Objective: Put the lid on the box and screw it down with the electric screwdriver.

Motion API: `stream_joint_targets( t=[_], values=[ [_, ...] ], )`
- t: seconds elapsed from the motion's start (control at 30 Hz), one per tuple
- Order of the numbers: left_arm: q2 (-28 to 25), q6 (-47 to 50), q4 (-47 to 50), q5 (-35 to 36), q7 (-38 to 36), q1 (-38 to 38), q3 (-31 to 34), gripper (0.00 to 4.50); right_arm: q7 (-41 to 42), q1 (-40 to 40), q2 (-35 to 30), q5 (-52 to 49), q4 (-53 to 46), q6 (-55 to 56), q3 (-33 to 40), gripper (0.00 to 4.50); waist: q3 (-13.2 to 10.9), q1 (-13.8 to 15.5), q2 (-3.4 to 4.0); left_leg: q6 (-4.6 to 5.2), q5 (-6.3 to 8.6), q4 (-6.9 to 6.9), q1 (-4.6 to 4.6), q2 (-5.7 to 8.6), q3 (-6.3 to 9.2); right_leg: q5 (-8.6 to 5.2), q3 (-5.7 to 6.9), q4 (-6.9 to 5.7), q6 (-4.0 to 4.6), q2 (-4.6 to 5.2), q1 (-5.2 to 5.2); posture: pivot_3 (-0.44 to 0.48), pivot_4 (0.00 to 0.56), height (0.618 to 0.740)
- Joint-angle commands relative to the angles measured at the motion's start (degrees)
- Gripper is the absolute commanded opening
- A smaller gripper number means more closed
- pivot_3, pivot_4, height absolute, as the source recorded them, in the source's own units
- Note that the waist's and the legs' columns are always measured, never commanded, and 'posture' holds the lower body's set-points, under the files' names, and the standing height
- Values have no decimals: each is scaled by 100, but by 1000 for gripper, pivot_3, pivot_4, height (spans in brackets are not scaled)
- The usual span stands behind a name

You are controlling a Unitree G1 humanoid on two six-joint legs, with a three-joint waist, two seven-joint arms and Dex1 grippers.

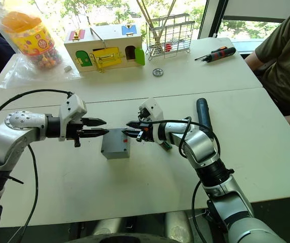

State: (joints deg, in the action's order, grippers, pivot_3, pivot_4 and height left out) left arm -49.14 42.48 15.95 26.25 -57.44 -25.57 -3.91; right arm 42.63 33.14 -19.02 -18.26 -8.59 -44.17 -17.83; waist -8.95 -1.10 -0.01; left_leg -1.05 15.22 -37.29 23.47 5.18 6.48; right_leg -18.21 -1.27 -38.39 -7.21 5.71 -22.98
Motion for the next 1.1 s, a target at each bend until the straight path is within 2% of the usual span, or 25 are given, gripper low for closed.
stream_joint_targets(
  t=[0.03, 0.07, 0.23, 0.3, 0.4, 0.5, 0.63, 0.7, 0.8, 0.9, 1.1],
  values=[
    [25, 16, 88, 23, -25, -145, 1, 1707, 16, 98, 8, -19, -159, 44, 48, 3396, 0, -4, 0, 0, 0, 0, 0, 0, 0, 0, 0, 0, 0, 0, 0, 0, 150, 740],
    [46, 8, 79, 29, -34, -172, -3, 1707, 32, 126, -31, -51, -222, -26, 80, 3863, 0, -4, 0, 0, 0, 0, 0, 0, 0, 0, 0, 0, 0, 0, 0, 0, 150, 740],
    [224, -2, 71, 87, -61, -381, -39, 1707, 48, 310, -284, -503, -768, -614, 647, 3863, 0, 10, 0, 0, 0, -1, 0, 1, 0, 0, 0, 0, 0, 1, 1, 0, 150, 740],
    [315, 8, 128, 147, -115, -500, -83, 1707, -44, 458, -517, -821, -1031, -1100, 1208, 3863, 0, 22, 0, 0, 0, -2, 0, 1, 0, 0, 0, 0, 0, 1, 2, 0, 150, 740],
    [402, -95, 224, 161, -305, -671, -257, 1707, 150, 844, -1364, -1430, -1163, -2219, 2053, 3863, 0, 55, 0, 0, 0, -4, 1, 4, 1, 0, 1, 2, 0, 5, 6, 0, 150, 740],
    [535, -262, 338, 152, -514, -785, -468, 1707, 353, 1349, -2697, -1502, -612, -3382, 2091, 3863, 0, 46, 0, 2, 1, -2, 1, 8, 3, 0, 5, 13, 0, 12, 15, 0, 150, 740],
    [759, -512, 410, 37, -589, -806, -699, 1707, 740, 1884, -4106, -1440, 434, -4396, 1075, 3863, -1, 24, -1, 5, 3, 4, 1, 3, -4, 0, 1, 20, 1, 17, 14, 0, 150, 740],
    [875, -602, 486, -42, -529, -763, -803, 1707, 942, 2256, -4442, -1322, 1215, -4615, 453, 3863, -1, -5, -1, 6, 4, 8, 1, -1, -9, 0, -2, 22, 1, 16, 12, 0, 150, 740],
    [968, -640, 606, -113, -411, -677, -876, 1707, 1477, 2633, -4744, -1138, 1846, -4441, -521, 3863, -2, -14, -1, 8, 5, 7, 1, -2, -23, 0, -10, 19, 1, 16, 7, 0, 150, 740],
    [1074, -628, 738, -106, -254, -551, -874, 1707, 1699, 3183, -4506, -1053, 2575, -4668, -1140, 3863, -3, -4, -1, 10, 6, 6, 2, -2, -26, 0, -14, 19, 0, 15, 2, 0, 150, 740],
    [1238, -495, 1131, -95, 180, -89, -832, 1707, 2119, 3827, -3845, -492, 3732, -4322, -2436, 3863, -4, 28, -4, 10, 6, 2, 3, -1, -25, 0, -13, 19, 0, 16, 2, 0, 150, 740]
  ],
)
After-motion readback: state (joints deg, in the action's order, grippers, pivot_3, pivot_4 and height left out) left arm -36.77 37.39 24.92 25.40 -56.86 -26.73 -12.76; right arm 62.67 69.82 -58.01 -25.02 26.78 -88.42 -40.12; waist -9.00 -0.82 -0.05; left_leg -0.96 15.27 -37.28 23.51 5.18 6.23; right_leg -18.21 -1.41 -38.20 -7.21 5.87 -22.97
